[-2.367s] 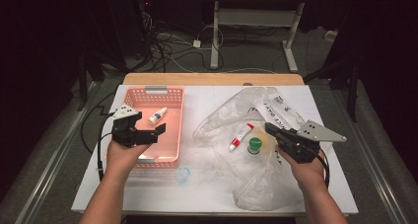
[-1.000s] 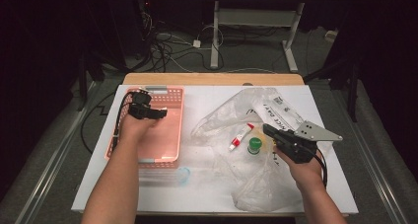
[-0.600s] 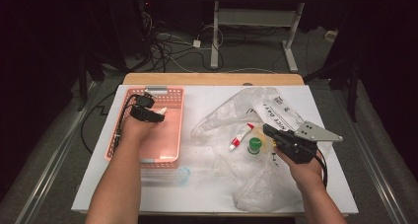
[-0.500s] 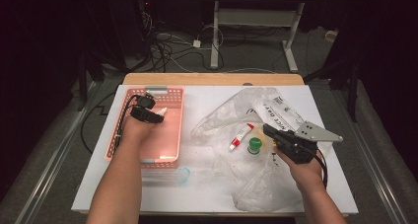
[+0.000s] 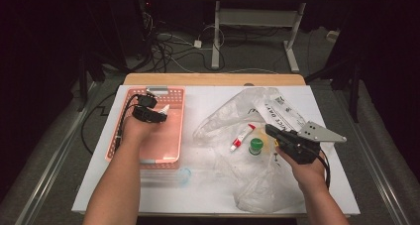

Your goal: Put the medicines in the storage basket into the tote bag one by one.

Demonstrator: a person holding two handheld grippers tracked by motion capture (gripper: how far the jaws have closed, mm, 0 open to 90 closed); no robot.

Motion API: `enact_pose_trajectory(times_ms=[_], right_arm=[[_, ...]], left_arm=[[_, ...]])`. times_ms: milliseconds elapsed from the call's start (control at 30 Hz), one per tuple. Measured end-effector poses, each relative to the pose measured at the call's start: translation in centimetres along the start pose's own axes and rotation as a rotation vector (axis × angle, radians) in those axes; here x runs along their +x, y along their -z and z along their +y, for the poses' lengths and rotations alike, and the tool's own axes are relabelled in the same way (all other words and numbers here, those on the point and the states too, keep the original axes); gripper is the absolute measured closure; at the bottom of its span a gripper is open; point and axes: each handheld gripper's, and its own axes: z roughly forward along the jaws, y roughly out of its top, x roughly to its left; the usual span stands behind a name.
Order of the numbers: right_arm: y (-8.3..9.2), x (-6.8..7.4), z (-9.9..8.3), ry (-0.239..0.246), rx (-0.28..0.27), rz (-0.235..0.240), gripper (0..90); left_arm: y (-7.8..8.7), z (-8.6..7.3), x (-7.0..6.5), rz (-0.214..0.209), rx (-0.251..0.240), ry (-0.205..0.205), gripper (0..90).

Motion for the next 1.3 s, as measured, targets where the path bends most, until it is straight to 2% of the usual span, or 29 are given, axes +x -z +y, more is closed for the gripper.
enact_pose_trajectory(times_ms=[67,267,433,600,700,800,967,1133,1200,1300], right_arm=[[0.0,0.0,0.0,-0.006,-0.001,0.0,90.0],[0.1,0.1,0.2,-0.001,-0.007,0.0,90.0],[0.2,0.1,0.3,0.002,-0.01,0.0,90.0],[0.3,0.1,0.3,0.003,-0.012,-0.001,90.0],[0.3,0.1,0.3,-0.001,-0.012,-0.001,90.0],[0.3,0.2,0.3,0.002,-0.01,-0.001,90.0],[0.2,0.3,0.4,0.007,-0.011,0.0,90.0],[0.3,0.3,0.4,0.007,-0.013,-0.003,90.0],[0.3,0.2,0.4,0.004,-0.012,0.0,90.0],[0.3,0.2,0.3,0.003,-0.01,-0.001,90.0]], left_arm=[[0.6,-0.1,-0.5,0.005,-0.014,-0.018,57.9],[2.6,-0.9,-2.0,-0.011,-0.078,-0.037,57.9],[4.0,-2.3,-2.7,-0.01,-0.125,-0.047,58.0],[5.6,-3.7,-3.2,-0.036,-0.155,-0.048,57.9],[6.8,-4.5,-4.0,-0.039,-0.183,-0.066,57.9],[7.8,-5.3,-4.9,-0.037,-0.235,-0.089,57.8],[7.9,-6.5,-6.2,-0.063,-0.247,-0.11,57.9],[7.6,-7.6,-7.2,-0.077,-0.275,-0.108,57.9],[7.6,-7.9,-7.7,-0.069,-0.287,-0.122,57.9],[7.8,-8.5,-8.3,-0.086,-0.312,-0.133,58.0]])
